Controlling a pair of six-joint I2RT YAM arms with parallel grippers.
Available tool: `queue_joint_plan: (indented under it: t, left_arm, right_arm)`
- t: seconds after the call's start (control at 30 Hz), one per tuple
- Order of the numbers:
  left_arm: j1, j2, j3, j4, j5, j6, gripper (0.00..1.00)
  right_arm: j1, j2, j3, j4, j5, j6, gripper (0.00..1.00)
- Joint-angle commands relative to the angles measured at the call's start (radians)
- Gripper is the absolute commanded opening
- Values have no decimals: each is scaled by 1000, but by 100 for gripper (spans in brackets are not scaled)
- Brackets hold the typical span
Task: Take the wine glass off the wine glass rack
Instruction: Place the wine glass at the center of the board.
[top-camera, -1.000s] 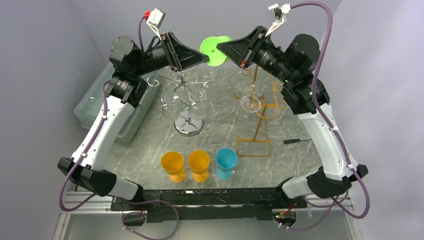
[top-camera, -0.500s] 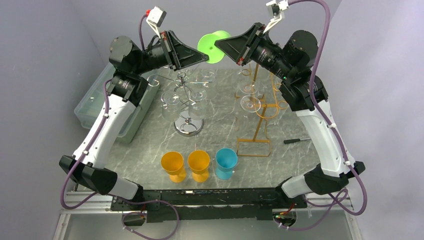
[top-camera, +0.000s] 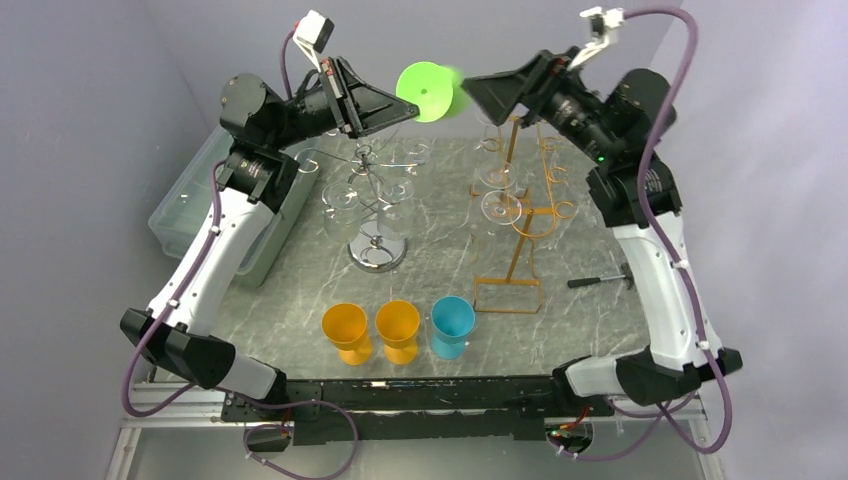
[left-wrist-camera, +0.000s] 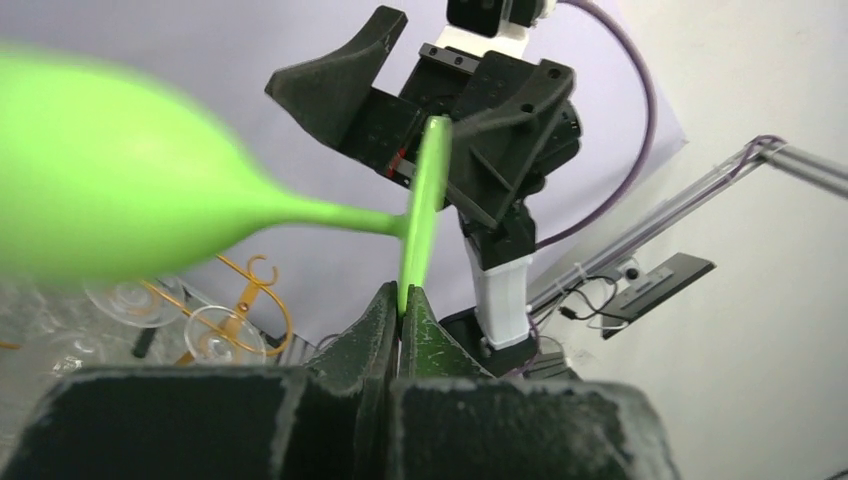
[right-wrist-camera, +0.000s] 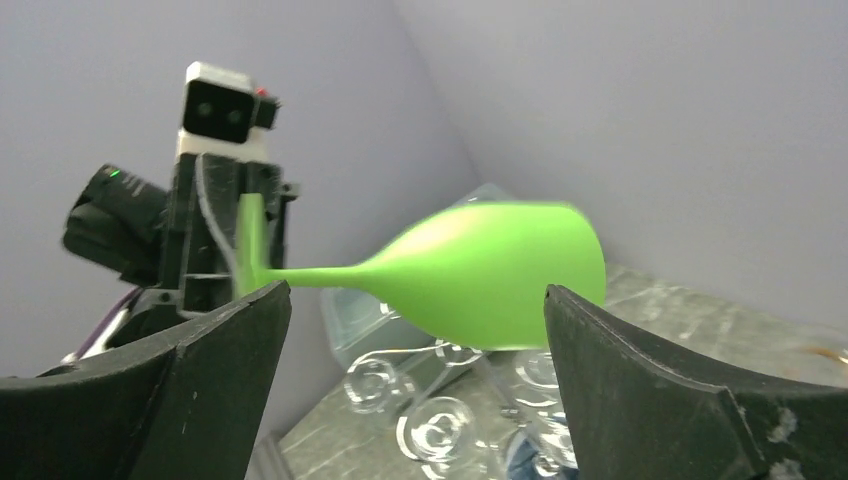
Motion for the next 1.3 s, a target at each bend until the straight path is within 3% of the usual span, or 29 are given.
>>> queue_joint_plan:
  t: [0.0,0.37,0.63,0.83,1.13,1.27]
  left_arm:
    - [1,-1,0,132,14,-106,0]
    - [1,39,-22,425,141,-328,0]
    - [1,30,-25,564,188,-423,0]
    - [1,54,-21,716,203,-547,0]
    - [-2,68,5,790,218,-607,0]
    - [-15,79,13,840,221,-642,0]
  right_arm:
    - [-133,-107,-119,160,-81,35,100]
    - [-300,-123,-285,411,-417,128,100]
    - [-311,-77,-289,499,-525,177,100]
    - [-311,-51,-324,738,-629,332,100]
    - [-282,-29,-357,1010,-694,539,98]
    - [-228,-13,-331,1023,-705,546,96]
